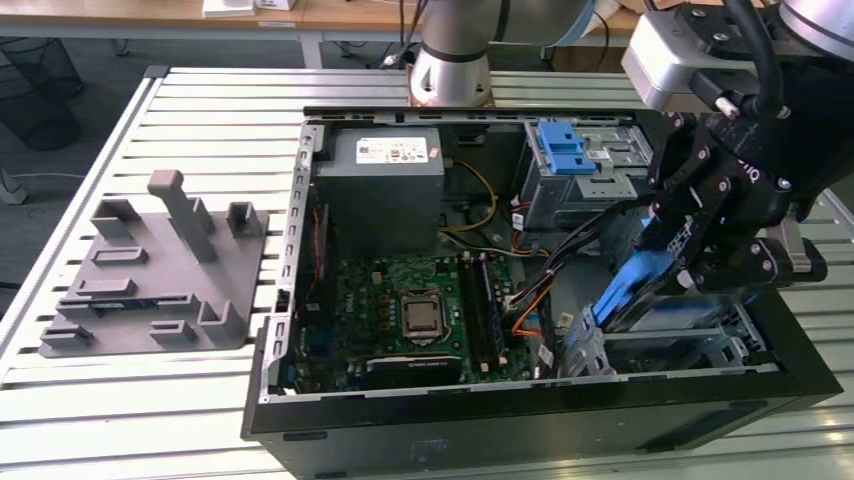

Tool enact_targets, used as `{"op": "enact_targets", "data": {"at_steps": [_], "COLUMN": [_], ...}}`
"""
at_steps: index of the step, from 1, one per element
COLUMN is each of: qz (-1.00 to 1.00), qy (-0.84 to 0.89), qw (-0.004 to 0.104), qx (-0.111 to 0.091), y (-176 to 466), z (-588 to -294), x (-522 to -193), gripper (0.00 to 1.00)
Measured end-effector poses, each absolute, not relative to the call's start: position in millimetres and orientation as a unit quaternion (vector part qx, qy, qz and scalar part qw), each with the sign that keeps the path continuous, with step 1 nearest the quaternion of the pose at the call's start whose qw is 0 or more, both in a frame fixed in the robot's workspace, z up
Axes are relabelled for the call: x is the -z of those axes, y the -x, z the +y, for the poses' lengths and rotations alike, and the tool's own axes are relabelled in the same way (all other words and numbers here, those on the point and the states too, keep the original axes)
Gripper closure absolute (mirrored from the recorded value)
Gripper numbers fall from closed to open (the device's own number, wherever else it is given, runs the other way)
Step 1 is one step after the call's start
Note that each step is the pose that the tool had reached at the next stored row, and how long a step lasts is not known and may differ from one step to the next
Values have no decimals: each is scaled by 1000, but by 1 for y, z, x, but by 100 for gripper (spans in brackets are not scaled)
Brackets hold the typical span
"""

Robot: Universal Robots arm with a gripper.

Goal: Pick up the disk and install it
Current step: 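Insert the disk into the insertion slot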

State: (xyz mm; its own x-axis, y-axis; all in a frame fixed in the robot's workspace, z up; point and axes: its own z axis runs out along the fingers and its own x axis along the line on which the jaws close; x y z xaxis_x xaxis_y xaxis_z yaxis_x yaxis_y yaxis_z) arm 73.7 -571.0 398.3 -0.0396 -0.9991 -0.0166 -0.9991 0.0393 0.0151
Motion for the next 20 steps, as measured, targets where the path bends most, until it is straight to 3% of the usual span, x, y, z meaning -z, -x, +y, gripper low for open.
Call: {"op": "enact_targets", "data": {"at_steps": [1,11,12,13,16,20], "qz": [721,721,721,721,721,721], "qy": [693,693,693,693,693,693], "qw": [1,1,1,1,1,1], "qx": [-11,-11,-11,-11,-11,-11], "y": [-74,-74,-74,-74,-74,-74], "z": [-571,-571,-571,-571,-571,-571], "x": [-398,-396,-395,-395,-394,-393], "gripper": [55,57,63,63,81,89]}}
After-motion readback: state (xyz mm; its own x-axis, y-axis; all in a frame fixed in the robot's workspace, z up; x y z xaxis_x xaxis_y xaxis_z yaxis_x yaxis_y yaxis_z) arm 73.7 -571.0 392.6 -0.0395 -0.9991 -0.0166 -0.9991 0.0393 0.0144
